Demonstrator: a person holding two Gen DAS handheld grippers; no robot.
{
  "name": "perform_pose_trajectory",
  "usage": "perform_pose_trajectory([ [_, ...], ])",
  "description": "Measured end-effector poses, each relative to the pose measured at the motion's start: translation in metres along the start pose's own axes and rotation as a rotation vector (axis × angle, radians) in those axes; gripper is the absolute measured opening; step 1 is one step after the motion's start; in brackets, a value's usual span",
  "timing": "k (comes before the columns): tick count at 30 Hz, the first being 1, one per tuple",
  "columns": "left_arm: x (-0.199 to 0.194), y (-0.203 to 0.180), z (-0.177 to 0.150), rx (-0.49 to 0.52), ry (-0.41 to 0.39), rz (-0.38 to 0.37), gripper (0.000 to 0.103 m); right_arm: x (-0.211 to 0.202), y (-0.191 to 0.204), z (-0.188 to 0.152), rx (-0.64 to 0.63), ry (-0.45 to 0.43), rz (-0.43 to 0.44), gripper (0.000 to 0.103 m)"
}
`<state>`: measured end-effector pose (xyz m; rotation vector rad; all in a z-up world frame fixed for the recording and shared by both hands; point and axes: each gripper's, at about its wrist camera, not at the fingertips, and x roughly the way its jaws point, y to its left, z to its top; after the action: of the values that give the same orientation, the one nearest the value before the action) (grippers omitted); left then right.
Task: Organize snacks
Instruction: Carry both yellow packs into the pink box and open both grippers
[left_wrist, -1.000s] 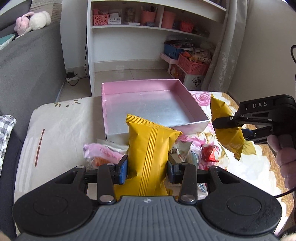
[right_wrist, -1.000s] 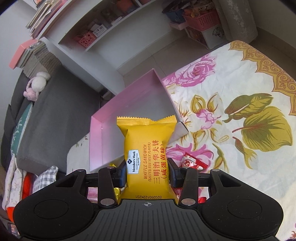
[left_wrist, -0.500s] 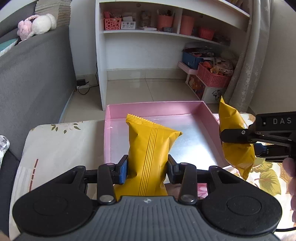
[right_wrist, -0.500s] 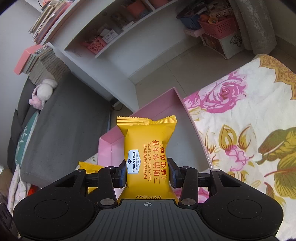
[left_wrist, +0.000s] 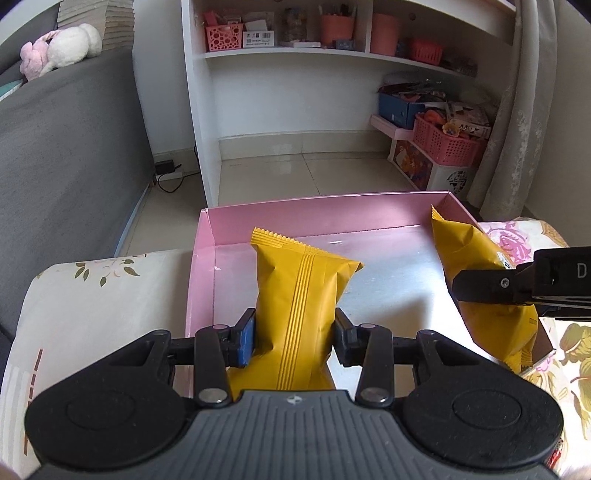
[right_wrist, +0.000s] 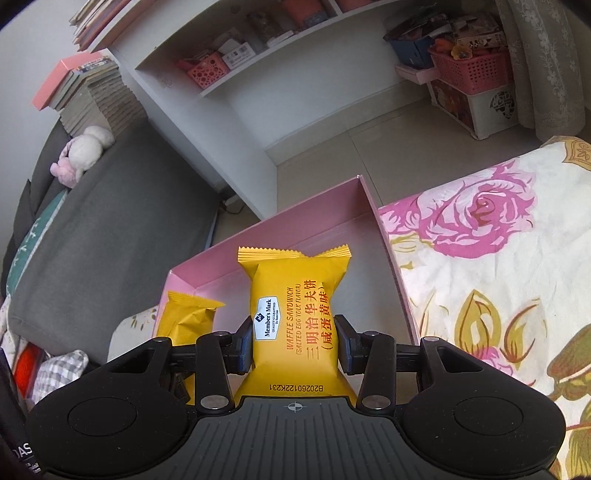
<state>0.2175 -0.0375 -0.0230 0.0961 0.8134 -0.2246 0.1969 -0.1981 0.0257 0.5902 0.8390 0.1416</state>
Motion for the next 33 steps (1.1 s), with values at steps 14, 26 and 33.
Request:
perform_pose_trajectory([
  [14, -0.006, 0.002, -0.001, 0.049, 0.021, 0.005, 0.073, -0.002, 0.004, 0.0, -0.016, 0.002, -0.027, 0.07],
  [26, -0.044, 0.007, -0.01, 0.024, 0.024, -0.023, 0.09, -0.047, 0.03, -0.012, -0.081, -0.002, -0.056, 0.086],
  [33, -0.069, 0.009, -0.025, 0.018, 0.034, -0.041, 0.098, -0.076, 0.046, -0.03, -0.149, -0.002, -0.078, 0.093],
])
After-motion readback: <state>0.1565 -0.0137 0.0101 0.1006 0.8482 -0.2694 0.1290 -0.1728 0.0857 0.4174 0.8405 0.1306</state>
